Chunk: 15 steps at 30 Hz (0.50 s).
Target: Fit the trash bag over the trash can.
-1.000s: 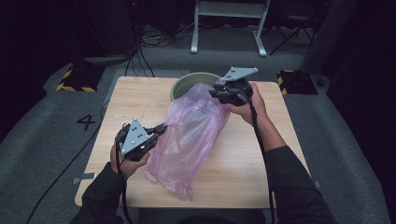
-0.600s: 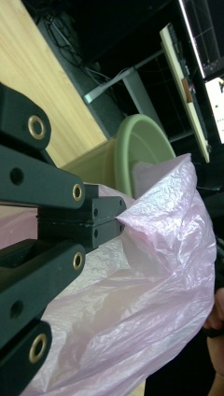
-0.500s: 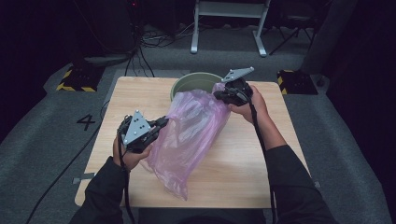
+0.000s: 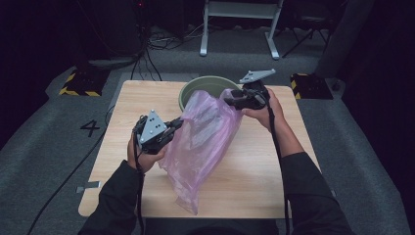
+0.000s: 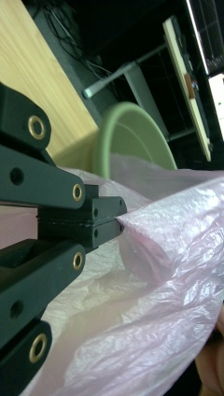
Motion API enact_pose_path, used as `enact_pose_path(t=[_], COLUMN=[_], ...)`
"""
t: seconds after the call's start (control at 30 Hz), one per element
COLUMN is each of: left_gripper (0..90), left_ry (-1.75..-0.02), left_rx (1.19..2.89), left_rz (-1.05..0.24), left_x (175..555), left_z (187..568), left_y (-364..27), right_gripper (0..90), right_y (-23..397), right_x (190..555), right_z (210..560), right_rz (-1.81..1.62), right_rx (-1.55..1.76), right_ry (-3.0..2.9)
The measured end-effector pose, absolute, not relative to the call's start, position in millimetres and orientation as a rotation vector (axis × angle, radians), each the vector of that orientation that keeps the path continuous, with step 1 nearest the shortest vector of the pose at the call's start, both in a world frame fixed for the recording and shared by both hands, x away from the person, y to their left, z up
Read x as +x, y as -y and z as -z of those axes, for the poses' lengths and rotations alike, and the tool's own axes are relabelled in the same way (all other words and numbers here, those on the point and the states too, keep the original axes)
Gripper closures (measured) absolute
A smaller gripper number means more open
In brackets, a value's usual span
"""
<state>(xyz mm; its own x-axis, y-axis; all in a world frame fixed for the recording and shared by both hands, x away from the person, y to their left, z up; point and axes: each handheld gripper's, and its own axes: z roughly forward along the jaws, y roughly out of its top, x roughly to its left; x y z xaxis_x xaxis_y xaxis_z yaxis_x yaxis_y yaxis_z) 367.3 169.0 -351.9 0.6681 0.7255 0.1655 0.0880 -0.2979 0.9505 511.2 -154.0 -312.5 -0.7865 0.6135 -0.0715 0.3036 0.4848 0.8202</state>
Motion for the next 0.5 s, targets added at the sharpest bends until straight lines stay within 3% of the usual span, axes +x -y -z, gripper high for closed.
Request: enact_pose_path(t=[0.23,0.5], left_gripper=[89.8,89.8], left_ry=[-0.682,-0.681], left_rx=[1.789,1.807], left_rz=[-0.723,-0.723], left_x=[366.4,369.7], left_z=[354.6,354.2], left_y=[-180.4,-175.5], right_gripper=[39.7,30.5], right_y=[181.6,180.6], right_x=[497.0,465.2], right_z=[296.8,290.2], right_rz=[-1.361,-1.476], right_rx=[0.772,0.560], right_ry=[-2.290,-2.371])
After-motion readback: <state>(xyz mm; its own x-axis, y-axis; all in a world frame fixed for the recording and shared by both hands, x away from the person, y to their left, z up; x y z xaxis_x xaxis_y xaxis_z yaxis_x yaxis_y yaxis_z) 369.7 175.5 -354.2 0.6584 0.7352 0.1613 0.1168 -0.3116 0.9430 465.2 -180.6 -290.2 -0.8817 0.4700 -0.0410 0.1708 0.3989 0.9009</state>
